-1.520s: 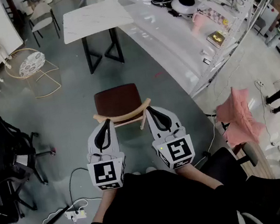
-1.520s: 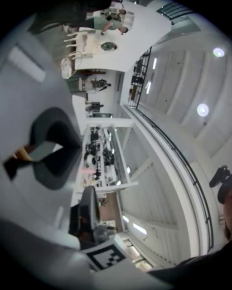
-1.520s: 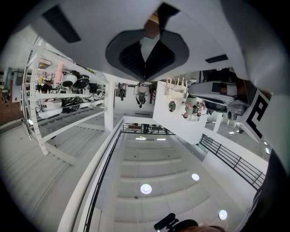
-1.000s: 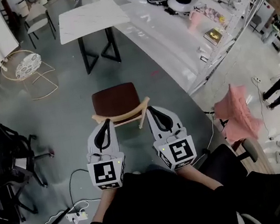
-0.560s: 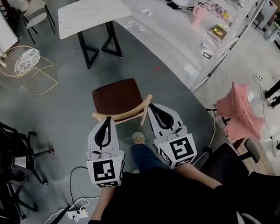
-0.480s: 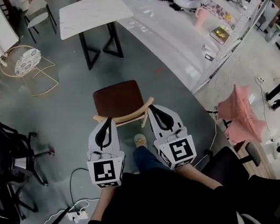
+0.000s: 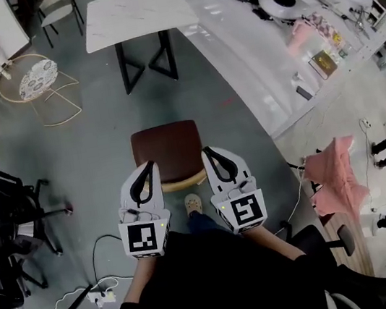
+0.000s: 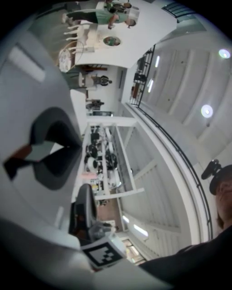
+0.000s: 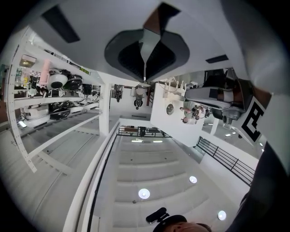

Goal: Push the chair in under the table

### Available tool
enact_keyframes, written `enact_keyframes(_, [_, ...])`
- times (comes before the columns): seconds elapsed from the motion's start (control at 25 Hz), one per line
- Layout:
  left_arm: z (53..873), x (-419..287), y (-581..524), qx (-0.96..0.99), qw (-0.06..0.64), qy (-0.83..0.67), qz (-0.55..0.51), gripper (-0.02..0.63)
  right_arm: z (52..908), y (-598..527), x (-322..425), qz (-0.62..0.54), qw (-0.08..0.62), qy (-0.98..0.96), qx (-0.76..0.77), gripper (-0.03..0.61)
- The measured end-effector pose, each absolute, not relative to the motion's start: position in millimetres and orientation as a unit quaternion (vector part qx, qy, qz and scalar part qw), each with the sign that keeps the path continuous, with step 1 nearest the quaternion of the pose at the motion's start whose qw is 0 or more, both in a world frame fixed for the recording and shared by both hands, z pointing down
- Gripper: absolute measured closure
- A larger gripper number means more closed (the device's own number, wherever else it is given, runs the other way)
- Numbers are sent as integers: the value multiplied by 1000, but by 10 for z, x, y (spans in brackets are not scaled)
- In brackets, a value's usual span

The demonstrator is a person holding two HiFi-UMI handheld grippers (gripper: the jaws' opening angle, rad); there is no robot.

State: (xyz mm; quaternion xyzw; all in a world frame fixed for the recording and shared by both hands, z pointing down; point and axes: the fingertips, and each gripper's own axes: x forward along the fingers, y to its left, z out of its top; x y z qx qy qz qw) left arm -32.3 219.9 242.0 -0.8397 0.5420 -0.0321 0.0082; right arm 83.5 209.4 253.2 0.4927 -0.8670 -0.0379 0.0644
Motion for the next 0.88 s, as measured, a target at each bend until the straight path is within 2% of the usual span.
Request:
enact_keyframes(0.36, [2713,-252,1563,-838,-12,544,-49,594,2872,1421,928,-8,86,-885,458,555])
enact_keyframes(0.48, [2829,-262,1408,-834,-21,548,-64,551,2998,1265,961,0,95,-891,443,555])
enact_keyframes(0.68, [3089,-343,1291,-830,-40,548,-97,522,3266,1121,958,25,122,-900,418,555])
enact_keyframes(0.76, [3217,-389,1276,-833,-45,538,-122,485,3375,1089,930,40,132,-901,410,554])
enact_keyframes(0.88, [3402,-455,1242,-841,-58,517,-150,482,3524,1074,868,53,150,-905,395,554])
